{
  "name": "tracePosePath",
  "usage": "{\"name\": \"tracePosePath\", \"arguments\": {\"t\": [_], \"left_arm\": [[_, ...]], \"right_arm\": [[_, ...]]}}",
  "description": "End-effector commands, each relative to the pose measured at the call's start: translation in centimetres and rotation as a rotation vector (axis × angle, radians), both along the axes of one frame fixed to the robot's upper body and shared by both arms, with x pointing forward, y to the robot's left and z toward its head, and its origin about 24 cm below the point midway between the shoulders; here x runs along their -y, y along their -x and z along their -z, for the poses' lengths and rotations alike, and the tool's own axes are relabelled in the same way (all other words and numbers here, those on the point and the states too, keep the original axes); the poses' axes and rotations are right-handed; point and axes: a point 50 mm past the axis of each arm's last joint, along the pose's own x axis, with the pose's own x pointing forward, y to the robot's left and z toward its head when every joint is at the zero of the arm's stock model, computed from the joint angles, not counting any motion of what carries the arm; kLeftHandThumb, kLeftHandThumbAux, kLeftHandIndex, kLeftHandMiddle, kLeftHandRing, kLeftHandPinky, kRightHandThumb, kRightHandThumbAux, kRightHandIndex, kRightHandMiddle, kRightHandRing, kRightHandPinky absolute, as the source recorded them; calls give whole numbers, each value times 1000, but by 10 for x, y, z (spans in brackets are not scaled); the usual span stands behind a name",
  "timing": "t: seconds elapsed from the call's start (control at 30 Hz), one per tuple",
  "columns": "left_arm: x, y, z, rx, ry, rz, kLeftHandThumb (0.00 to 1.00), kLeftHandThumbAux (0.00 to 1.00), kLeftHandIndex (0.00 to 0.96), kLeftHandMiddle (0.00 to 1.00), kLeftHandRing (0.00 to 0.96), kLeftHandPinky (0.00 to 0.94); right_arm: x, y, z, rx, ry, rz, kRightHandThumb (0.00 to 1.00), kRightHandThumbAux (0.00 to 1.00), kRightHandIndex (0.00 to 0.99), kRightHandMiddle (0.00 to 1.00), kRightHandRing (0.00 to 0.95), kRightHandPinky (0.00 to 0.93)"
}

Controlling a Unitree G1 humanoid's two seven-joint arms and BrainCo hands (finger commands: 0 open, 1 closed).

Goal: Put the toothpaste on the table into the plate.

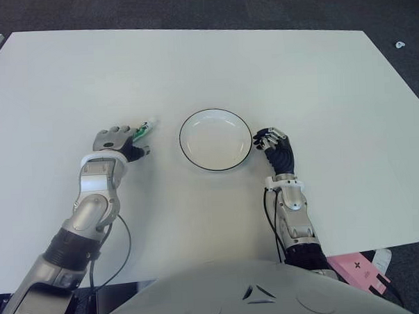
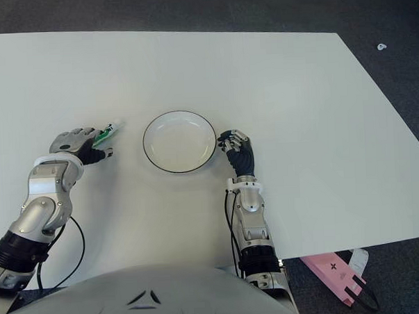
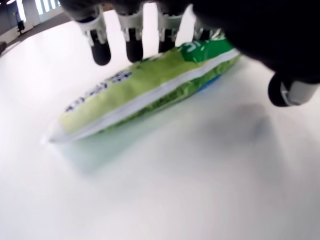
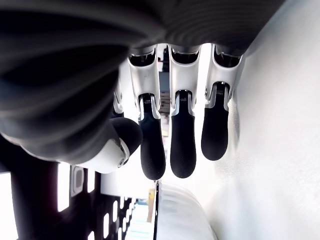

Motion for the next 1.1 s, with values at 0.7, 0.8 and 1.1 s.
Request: {"name": "tracePosePath", "arguments": {"t": [0.7,0.8,1.1], "left_arm": [[-3,0,38,-18,-10,-46,357,178,0,60,16,45],[-3,0,40,-16,1,-53,360,178,0,59,12,39],[2,4,55,-7,30,-71,391,191,0,70,27,72]], "right_arm": [[2,14,22,-108,-13,13,707,730,430,506,517,519],[1,14,21,-101,-15,14,708,730,430,504,515,516],[3,15,21,-114,-8,24,710,730,430,500,523,530]]}}
